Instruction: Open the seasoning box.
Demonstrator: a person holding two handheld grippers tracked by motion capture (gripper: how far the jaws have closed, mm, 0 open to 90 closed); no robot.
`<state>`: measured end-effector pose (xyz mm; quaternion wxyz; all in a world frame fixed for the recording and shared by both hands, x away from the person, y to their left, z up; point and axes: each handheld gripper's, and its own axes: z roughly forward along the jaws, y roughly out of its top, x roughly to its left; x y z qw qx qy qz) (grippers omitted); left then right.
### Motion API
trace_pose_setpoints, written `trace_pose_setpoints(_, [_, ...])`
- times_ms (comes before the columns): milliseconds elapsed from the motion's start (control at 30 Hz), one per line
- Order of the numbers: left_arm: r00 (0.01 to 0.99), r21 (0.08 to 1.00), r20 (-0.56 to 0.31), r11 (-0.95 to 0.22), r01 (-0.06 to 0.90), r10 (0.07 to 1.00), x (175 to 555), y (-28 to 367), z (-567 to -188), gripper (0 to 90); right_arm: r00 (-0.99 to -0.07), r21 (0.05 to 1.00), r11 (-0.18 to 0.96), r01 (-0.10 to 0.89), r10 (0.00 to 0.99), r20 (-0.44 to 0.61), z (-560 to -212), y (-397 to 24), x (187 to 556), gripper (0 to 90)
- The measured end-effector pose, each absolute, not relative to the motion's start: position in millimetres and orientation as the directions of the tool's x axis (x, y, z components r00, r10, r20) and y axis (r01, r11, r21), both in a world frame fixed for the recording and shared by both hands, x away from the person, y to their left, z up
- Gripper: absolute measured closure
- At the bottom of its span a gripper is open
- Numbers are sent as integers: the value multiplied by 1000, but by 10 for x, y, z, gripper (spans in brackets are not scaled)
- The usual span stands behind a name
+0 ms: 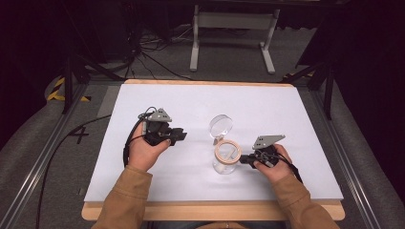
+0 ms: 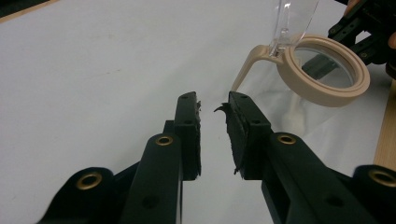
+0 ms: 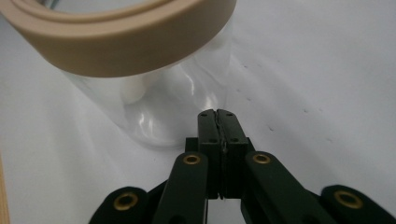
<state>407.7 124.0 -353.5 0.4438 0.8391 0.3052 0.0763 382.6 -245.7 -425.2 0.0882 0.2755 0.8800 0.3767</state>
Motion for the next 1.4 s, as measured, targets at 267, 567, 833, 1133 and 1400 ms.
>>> trace_pose_setpoints(267, [804, 796, -136, -419, 436, 578, 4084, 1250, -3538, 743, -854, 702, 588, 402, 517, 56, -4242, -2388, 3785, 900])
trace_pose_setpoints(567, [801, 795, -151, -411, 447, 580, 4079, 1269, -3535, 743, -883, 696, 613, 373, 465, 63, -4240, -2221, 3699, 900])
trace_pose_setpoints(833, [801, 793, -155, -410, 450, 579, 4074, 1260, -3540, 742, -891, 700, 613, 367, 447, 75, -4236, -2197, 3686, 900])
trace_pose_setpoints(1133, [797, 794, -163, -402, 456, 581, 4065, 1307, -3528, 730, -862, 790, 522, 321, 506, 16, -3764, -2641, 3700, 900])
trace_pose_setpoints(1400, [784, 788, -156, -402, 466, 601, 4055, 1409, -3529, 704, -795, 833, 418, 364, 605, 44, -3579, -3096, 3782, 834])
